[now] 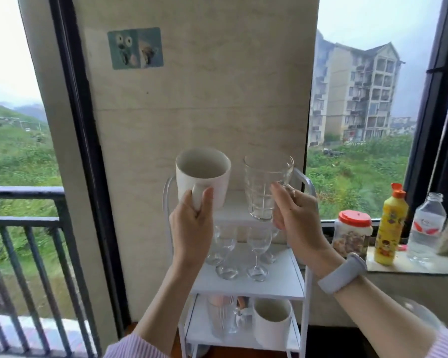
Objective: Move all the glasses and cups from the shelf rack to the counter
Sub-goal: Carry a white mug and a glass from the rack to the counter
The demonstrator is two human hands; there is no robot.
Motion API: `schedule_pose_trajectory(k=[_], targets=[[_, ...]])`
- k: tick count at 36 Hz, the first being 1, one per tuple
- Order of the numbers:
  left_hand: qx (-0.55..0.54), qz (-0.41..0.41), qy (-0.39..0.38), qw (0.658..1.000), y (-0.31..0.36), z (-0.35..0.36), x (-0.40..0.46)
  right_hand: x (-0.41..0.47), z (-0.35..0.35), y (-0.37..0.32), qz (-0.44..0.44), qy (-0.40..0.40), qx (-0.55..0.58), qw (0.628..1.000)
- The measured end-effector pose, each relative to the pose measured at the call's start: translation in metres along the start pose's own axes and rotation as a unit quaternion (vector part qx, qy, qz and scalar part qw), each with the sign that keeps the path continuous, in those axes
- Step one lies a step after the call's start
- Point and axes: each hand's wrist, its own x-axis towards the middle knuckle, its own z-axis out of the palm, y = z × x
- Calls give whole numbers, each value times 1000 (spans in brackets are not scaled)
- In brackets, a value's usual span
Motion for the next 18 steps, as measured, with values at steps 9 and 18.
schedule_pose_trajectory(k=[9, 18], targets=[[-51, -63, -58, 995, 28, -34, -110, -120, -54, -17, 30, 0, 40, 999], [-47, -139, -207, 967, 65, -1, -245, -246, -165, -25, 115, 69, -13, 991]])
